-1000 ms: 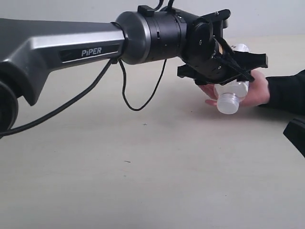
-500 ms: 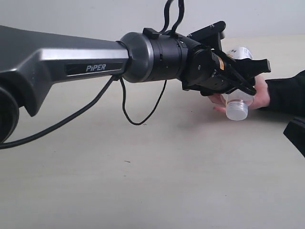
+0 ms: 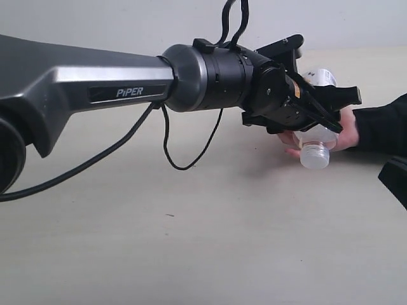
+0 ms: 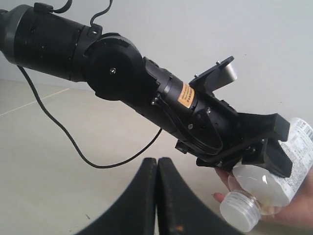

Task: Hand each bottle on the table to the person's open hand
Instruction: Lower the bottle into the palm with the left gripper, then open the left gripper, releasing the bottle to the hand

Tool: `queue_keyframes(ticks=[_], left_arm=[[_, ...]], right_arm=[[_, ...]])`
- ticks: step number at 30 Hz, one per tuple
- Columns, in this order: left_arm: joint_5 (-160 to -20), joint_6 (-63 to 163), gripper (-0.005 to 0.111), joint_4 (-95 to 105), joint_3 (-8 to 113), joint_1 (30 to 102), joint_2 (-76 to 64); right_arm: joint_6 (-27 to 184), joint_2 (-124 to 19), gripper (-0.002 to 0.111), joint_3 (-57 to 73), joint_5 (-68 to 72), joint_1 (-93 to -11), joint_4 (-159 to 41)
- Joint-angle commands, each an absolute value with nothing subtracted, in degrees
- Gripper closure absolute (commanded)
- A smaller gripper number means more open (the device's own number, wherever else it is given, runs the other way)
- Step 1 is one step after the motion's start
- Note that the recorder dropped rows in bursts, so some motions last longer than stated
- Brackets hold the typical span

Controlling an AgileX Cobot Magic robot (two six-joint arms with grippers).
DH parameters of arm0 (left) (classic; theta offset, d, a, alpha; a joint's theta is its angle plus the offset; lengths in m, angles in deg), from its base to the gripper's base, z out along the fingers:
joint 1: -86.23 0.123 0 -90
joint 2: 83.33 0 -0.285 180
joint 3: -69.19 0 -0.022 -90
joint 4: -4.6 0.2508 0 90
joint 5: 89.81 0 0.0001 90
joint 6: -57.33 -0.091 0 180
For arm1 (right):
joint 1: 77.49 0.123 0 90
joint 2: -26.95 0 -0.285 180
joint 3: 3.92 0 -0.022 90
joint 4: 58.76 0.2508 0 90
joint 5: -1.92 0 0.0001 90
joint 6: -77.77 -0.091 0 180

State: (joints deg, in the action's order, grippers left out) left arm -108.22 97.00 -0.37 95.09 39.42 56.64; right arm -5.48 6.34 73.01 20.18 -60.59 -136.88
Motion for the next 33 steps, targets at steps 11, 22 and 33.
queue_keyframes(ticks=[11,22,33], left_arm=[[-110.4,92.6,0.032,-0.2,94.5,39.1,54.1],[-112.8,88.3,0.032,1.1,94.5,39.8,51.0],[-120.6,74.9,0.034,1.1,94.5,42.9,43.6]], right_arm=[[-5.4,6.5,0.108,73.3,20.4,-60.8,-137.0],[-5.4,6.5,0.108,73.3,20.4,-60.8,-136.9],[-5.4,6.5,0.108,73.3,21.7,-60.8,-136.9]])
